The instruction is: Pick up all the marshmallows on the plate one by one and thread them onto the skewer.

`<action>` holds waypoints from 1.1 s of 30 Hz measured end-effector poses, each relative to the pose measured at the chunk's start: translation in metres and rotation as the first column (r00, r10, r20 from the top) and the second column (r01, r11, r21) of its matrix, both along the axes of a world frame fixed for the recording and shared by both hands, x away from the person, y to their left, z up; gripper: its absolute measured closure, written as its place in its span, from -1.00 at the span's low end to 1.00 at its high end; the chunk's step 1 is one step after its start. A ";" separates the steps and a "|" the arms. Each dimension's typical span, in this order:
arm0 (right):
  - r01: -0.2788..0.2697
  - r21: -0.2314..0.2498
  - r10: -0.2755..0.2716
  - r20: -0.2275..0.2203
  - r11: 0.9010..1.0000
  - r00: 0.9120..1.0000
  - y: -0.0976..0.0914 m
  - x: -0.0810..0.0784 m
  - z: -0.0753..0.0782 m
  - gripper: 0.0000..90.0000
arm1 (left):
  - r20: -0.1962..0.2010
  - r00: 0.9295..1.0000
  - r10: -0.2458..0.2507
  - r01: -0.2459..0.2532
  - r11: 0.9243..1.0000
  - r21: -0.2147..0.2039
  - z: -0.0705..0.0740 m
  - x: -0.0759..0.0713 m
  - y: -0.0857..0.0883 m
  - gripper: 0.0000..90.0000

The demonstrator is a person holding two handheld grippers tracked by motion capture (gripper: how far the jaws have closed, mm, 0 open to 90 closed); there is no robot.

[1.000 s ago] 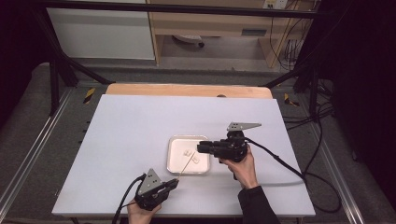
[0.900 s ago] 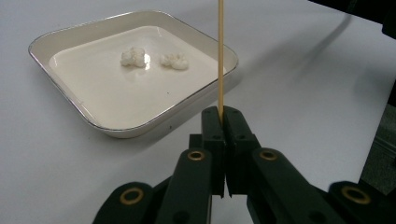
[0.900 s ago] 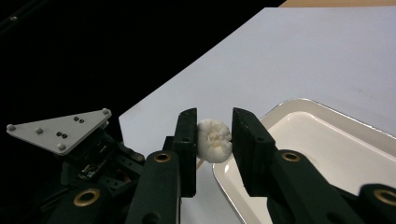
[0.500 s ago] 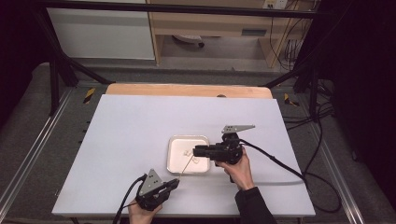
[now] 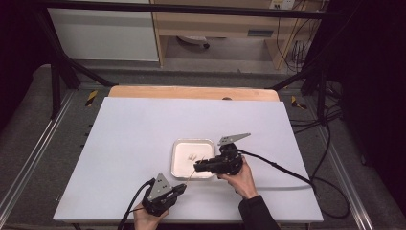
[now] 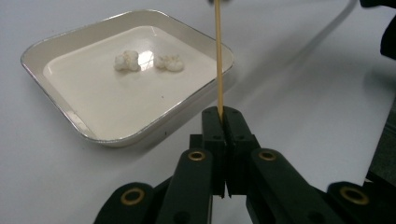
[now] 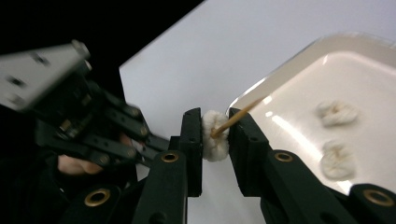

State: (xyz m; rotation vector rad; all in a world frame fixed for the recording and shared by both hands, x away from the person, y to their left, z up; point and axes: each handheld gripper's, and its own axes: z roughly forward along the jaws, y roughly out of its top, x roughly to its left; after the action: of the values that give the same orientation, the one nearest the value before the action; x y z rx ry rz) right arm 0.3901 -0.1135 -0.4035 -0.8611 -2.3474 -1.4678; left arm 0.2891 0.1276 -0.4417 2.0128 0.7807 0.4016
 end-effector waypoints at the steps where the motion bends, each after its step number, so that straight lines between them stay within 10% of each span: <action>1: -0.003 0.000 0.003 0.007 1.000 1.000 0.004 -0.002 -0.003 0.69 | -0.003 1.000 0.002 -0.002 1.000 -0.009 0.000 0.001 -0.001 0.97; 10: -0.022 0.000 0.022 -0.024 1.000 0.999 0.013 -0.007 -0.016 0.64 | -0.026 1.000 0.010 -0.012 0.999 -0.053 -0.001 0.006 -0.002 0.97; 15: 0.032 0.010 -0.033 0.061 0.999 0.998 0.009 -0.009 -0.010 0.16 | -0.037 0.999 0.021 -0.024 0.997 -0.067 -0.002 0.007 0.003 0.97; 21: 0.132 -0.021 -0.126 0.186 0.991 0.974 -0.003 -0.009 0.006 -0.37 | -0.046 0.998 0.044 -0.048 0.995 -0.088 -0.002 0.006 0.017 0.97; 33: 0.234 -0.138 -0.196 0.242 0.962 0.950 -0.022 -0.001 0.000 -0.87 | -0.063 0.997 0.047 -0.054 0.993 -0.107 -0.003 0.005 0.033 0.96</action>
State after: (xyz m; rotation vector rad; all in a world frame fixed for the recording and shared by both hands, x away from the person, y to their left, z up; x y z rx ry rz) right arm 0.3893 -0.1360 -0.4033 -1.0745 -2.6456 -1.5431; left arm 0.2938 0.1610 -0.4443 1.9138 0.8740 0.3210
